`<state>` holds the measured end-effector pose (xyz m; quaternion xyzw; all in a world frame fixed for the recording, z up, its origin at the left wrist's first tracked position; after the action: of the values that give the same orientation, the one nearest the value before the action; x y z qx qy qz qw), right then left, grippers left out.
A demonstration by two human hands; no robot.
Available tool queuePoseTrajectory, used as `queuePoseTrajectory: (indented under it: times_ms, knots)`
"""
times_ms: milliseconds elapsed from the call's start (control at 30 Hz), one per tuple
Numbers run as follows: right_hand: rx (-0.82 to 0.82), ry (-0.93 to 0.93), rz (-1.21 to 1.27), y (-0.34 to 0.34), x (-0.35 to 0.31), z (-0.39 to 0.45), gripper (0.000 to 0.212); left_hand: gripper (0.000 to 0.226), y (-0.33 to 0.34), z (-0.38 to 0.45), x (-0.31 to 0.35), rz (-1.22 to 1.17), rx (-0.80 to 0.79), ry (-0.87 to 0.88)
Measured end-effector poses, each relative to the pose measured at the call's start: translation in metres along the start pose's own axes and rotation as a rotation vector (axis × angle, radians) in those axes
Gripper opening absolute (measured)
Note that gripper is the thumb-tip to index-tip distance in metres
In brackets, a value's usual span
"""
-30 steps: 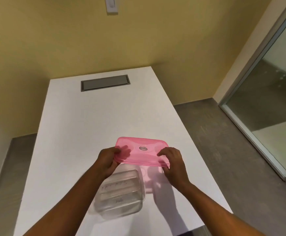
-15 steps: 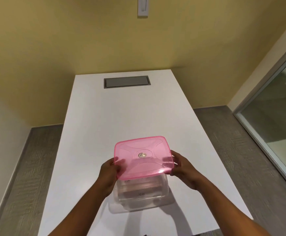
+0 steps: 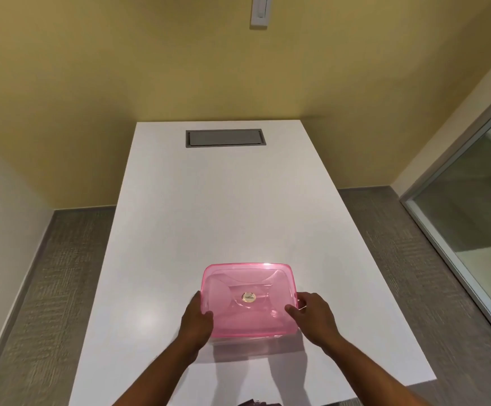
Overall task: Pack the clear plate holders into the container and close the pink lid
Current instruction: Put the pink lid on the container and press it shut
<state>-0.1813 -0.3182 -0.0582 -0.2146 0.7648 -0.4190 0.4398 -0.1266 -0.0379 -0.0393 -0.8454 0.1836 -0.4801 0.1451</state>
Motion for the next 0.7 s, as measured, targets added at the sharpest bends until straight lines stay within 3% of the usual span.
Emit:
queuePoseTrajectory:
  times_ms: [467,700]
  knots:
    - [-0.018,0.026,-0.012,0.019,0.008,-0.004,0.052,0.070,0.011,-0.005,-0.029,0.037,0.008,-0.066]
    - [-0.080,0.047,0.003,0.016,0.004,0.004,0.061,0.064,0.010,0.009,-0.026,-0.041,0.009,-0.130]
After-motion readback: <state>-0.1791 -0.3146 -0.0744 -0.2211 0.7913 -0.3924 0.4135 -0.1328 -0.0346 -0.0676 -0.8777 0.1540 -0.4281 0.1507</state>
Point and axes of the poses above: each hand's wrist, its own z-axis towards the middle knuckle, its own y-axis out of the palm, x = y × z, the point moved 2 cm from there along z, towards the middle knuckle, and after that the axes turned 7 degrees about x, right-handed, at the moved point
